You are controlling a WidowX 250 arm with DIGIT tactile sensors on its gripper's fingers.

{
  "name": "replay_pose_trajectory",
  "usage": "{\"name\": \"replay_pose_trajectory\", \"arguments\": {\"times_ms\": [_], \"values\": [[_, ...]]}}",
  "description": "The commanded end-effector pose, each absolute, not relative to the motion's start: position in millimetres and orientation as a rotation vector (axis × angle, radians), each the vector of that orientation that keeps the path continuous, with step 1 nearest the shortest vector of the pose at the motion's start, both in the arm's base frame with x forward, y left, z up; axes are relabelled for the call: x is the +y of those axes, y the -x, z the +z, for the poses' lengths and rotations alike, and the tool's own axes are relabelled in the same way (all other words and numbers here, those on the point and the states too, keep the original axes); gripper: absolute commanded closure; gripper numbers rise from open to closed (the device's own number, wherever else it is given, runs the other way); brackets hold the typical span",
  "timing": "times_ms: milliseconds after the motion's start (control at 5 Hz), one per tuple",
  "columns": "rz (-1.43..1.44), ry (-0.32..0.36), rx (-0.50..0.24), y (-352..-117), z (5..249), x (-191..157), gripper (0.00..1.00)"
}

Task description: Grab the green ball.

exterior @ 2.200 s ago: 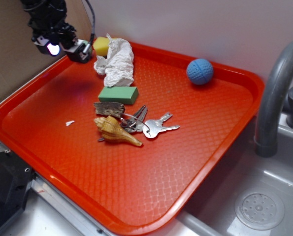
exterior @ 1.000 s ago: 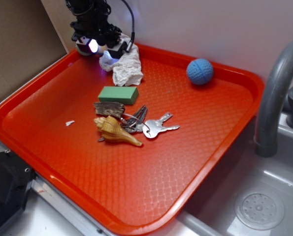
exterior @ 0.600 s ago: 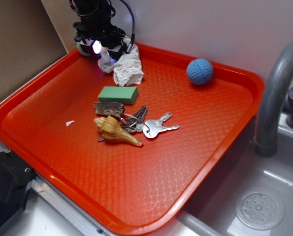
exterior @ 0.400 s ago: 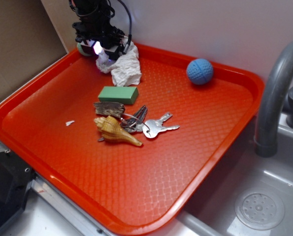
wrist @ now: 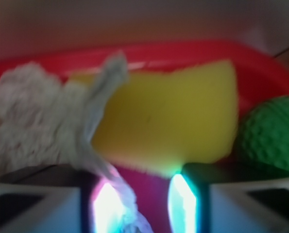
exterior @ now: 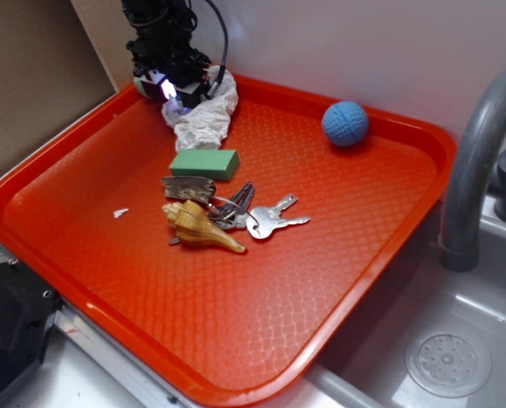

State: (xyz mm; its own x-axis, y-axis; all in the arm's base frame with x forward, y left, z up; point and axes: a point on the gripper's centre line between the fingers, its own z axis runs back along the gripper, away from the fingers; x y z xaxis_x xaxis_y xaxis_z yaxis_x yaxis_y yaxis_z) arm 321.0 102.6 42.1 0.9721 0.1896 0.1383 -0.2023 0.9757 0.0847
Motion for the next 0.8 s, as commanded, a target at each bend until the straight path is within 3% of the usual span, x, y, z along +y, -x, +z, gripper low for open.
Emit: {"name": "replay_pose_trajectory", "arguments": {"times_ms": [0,200,600], "values": [[0.24,-0.113,-0.314,-301,119,119,0.0],[0.363,-0.223,-0.361,-298,108,137,0.0],[0.58,-0.229,-0.357,-304,93,163,0.0]]}}
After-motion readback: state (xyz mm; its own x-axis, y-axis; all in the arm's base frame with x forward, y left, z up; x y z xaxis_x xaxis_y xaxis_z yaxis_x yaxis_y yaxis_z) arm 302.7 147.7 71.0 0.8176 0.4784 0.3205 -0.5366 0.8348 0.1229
